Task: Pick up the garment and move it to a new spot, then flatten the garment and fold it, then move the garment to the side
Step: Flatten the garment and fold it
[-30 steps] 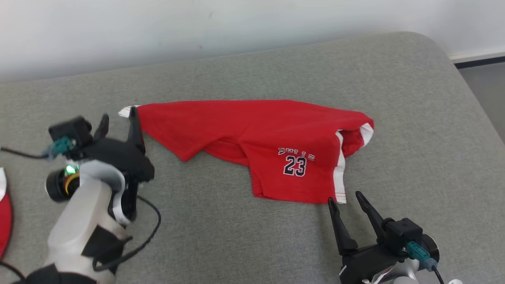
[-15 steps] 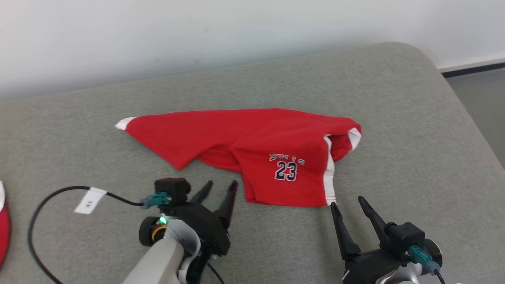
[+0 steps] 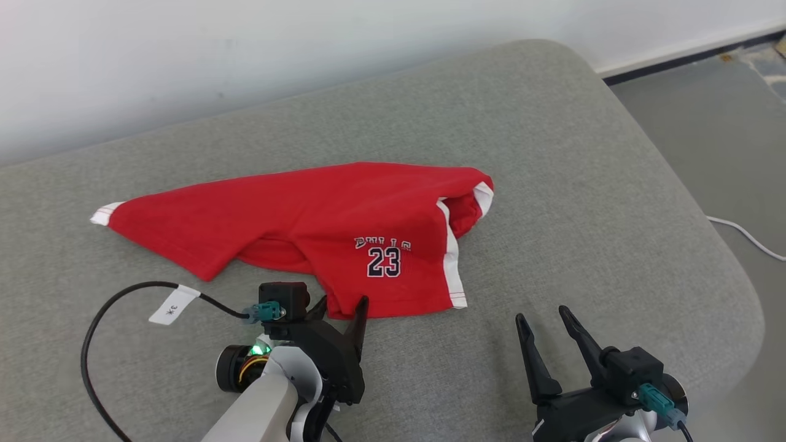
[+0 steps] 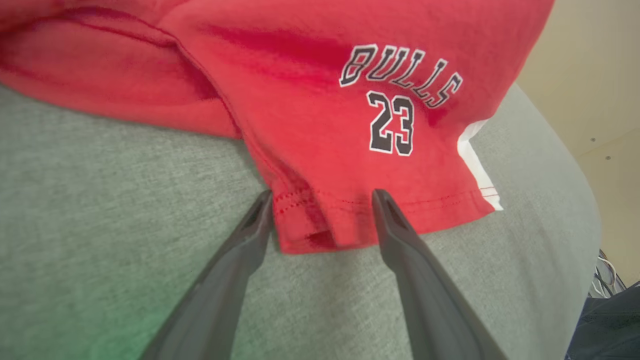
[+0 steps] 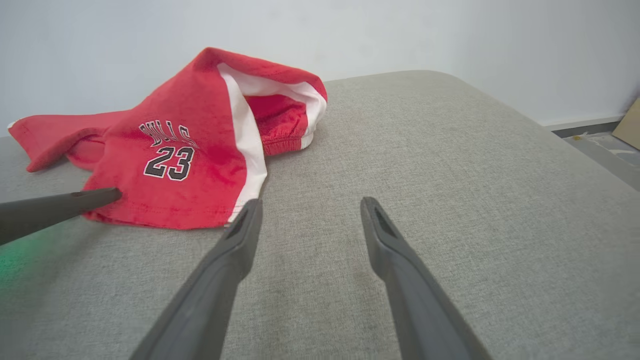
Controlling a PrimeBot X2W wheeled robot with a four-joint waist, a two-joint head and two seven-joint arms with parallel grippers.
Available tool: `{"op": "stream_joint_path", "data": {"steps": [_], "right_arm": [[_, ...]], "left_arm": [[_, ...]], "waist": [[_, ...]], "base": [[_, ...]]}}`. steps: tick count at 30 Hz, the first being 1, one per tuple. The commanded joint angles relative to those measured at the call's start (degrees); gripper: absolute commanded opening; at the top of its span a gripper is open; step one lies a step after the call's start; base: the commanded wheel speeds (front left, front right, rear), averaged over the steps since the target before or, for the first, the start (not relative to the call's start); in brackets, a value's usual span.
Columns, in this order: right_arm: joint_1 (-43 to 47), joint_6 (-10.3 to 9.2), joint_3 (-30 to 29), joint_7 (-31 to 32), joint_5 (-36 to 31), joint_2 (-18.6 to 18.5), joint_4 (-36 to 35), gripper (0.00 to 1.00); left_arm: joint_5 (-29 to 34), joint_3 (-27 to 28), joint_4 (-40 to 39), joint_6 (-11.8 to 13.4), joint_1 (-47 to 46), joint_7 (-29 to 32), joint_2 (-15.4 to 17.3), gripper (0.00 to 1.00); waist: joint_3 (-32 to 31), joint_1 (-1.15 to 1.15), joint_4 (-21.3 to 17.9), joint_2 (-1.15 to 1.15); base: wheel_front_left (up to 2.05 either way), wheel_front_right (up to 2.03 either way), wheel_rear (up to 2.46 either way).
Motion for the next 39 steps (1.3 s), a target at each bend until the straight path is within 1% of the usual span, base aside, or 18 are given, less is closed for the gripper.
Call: {"op": "stream_joint_path", "data": {"steps": [1,5,8,11,12,14,17,20,23,25,27,29,31,32,33,35,36,39], "right_arm": [[0.0,-0.10,-0.1,-0.3,0.1,0.3,0.3,1.00],[0.2,-0.10,-0.8,-0.7,-0.1,0.4,0.4,1.00],[0.6,-0.10,-1.3,-0.8,-0.3,0.5,0.4,1.00],[0.8,-0.10,-1.9,-0.8,-0.4,0.5,0.4,1.00],[0.8,-0.10,-1.9,-0.8,-0.4,0.5,0.4,1.00],[1.0,-0.10,-2.4,-0.8,-0.7,0.5,0.2,1.00],[1.7,-0.10,-3.1,-0.5,-0.9,0.3,0.0,1.00],[1.9,-0.10,-3.2,-0.3,-1.2,0.2,-0.4,1.00],[1.8,-0.10,-3.5,0.1,-1.4,0.2,-0.8,1.00],[1.7,-0.10,-3.7,0.2,-1.4,0.1,-1.2,1.00],[1.9,-0.10,-3.8,0.3,-1.5,0.0,-1.5,1.00],[2.0,-0.10,-3.9,0.4,-1.5,-0.1,-1.8,1.00],[1.9,-0.10,-4.0,0.6,-1.5,-0.2,-1.9,1.00],[1.8,-0.10,-3.9,0.7,-1.5,-0.2,-2.0,1.00],[1.7,-0.10,-3.7,0.8,-1.5,-0.1,-2.1,1.00],[1.4,-0.10,-3.5,0.8,-1.4,-0.1,-2.1,1.00],[1.3,-0.10,-3.6,0.7,-1.3,-0.1,-2.1,1.00],[1.3,-0.10,-3.6,0.6,-1.2,0.0,-2.0,1.00]], "left_arm": [[0.3,-0.4,0.4,-0.1,-0.4,0.0,0.0,0.00],[-0.9,1.1,-0.9,0.0,0.3,-1.9,1.0,0.00],[-3.5,3.9,-3.7,0.0,2.7,-2.7,2.3,0.00],[-8.0,7.6,-9.3,-0.5,5.9,-1.6,4.1,0.00],[-8.0,7.6,-9.3,-0.5,5.9,-1.6,4.1,0.00],[-10.7,10.4,-15.0,0.0,8.6,-0.8,6.3,0.00],[-13.8,13.8,-24.6,2.4,13.4,1.3,9.9,0.00],[-15.9,16.3,-34.3,5.8,17.7,4.4,13.4,0.00],[-17.1,17.7,-42.8,8.9,21.7,7.1,15.4,0.00],[-18.0,18.8,-47.6,10.5,23.5,7.9,16.2,0.00],[-18.4,19.6,-52.0,11.4,24.7,7.7,16.5,0.00],[-17.4,20.1,-55.4,12.7,25.8,7.2,17.1,0.00],[-14.3,20.8,-55.3,15.7,27.1,6.7,19.0,0.00],[-12.1,21.0,-54.0,17.9,27.7,6.3,20.2,0.45],[-10.0,20.3,-52.6,19.9,28.5,6.7,21.3,1.00],[-7.7,18.6,-50.3,22.5,28.9,8.2,22.0,1.00],[-5.4,18.0,-47.8,24.5,29.4,8.6,23.5,1.00],[-2.6,16.8,-45.2,27.0,29.7,9.2,25.0,1.00]], "waist": [[1.1,0.00,-1.3,0.00],[0.9,0.00,-0.8,0.00],[0.5,0.00,0.8,0.00],[-0.1,0.00,2.8,0.00],[-0.1,0.00,2.8,0.00],[-0.4,0.00,4.4,0.00],[-1.0,0.00,7.0,0.00],[-1.2,0.00,8.9,0.00],[-1.4,0.00,10.1,0.00],[-1.3,0.00,10.5,0.00],[-1.2,0.00,10.9,0.00],[-1.0,0.00,11.0,0.00],[-0.8,0.00,11.1,0.00],[-0.7,0.00,11.1,0.00],[-0.6,0.00,10.9,0.00],[-0.4,0.00,10.6,0.00],[-0.3,0.00,10.3,0.00],[-0.3,0.00,9.9,0.00]], "base": [[0.00,0.00,0.00],[0.00,0.00,0.00],[0.00,0.00,0.00],[0.00,0.00,0.00],[0.00,0.00,0.00],[0.00,0.00,0.00],[0.00,0.00,0.00],[0.00,0.00,0.00],[0.00,0.00,0.00],[0.00,0.00,0.00],[0.00,0.00,0.00],[0.00,0.00,0.00],[0.00,0.00,0.00],[0.00,0.00,0.00],[0.00,0.00,0.00],[0.00,0.00,0.00],[0.00,0.00,0.00],[0.00,0.00,0.00]]}}
